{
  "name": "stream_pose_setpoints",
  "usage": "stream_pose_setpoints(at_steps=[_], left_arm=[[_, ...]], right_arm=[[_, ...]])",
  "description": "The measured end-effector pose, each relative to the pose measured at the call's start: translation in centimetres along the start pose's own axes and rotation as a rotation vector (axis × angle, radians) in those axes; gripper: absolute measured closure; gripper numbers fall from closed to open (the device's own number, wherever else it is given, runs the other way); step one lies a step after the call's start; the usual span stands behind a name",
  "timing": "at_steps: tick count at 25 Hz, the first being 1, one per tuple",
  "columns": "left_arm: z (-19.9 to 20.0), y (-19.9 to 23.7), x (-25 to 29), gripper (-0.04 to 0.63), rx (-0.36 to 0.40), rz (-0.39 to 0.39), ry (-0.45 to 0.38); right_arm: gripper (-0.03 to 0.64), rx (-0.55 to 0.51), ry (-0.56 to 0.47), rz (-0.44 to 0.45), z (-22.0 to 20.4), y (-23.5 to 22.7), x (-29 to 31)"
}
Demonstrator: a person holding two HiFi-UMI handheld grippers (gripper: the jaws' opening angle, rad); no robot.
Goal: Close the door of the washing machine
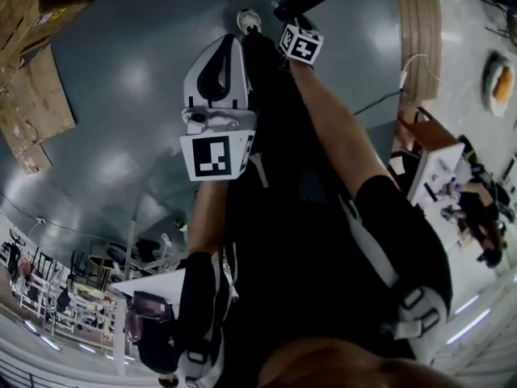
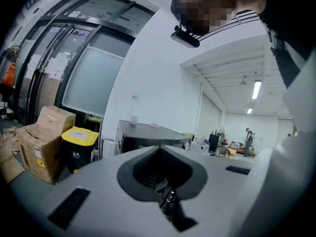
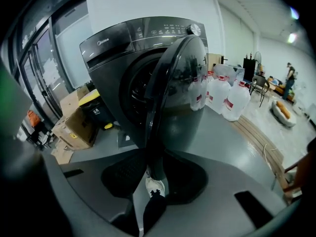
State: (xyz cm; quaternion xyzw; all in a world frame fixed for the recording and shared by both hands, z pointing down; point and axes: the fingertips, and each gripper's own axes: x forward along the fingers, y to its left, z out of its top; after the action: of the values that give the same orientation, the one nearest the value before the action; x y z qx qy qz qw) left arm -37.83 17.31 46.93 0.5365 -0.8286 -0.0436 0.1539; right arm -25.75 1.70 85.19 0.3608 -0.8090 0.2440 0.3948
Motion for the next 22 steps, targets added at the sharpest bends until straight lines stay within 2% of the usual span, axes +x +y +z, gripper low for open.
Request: stream_pose_setpoints(at_steps=[10, 13, 16, 22], left_arm=[[0.5, 1.9, 3.2, 0.591, -0.01, 0.026, -0.009], [0.5, 2.5, 4.2, 0.591, -0.015, 0.03, -0.001], [0.6, 3.2, 4.9, 0.591, -0.02, 0.032, 0.008], [0.3, 4.7, 6.0, 0.591, 0.026, 0.034, 0.029]], right_arm=[[0.508, 0.007, 0.013, 0.043, 1.7, 3.5, 1.9], [0.508, -0.001, 0.01, 0.032, 2.8, 4.3, 2.2], [0.506, 0.026, 0.01, 0.046, 3.3, 5.6, 3.0], [0.505, 0.043, 0.007, 0.05, 5.4, 7.8, 4.3]])
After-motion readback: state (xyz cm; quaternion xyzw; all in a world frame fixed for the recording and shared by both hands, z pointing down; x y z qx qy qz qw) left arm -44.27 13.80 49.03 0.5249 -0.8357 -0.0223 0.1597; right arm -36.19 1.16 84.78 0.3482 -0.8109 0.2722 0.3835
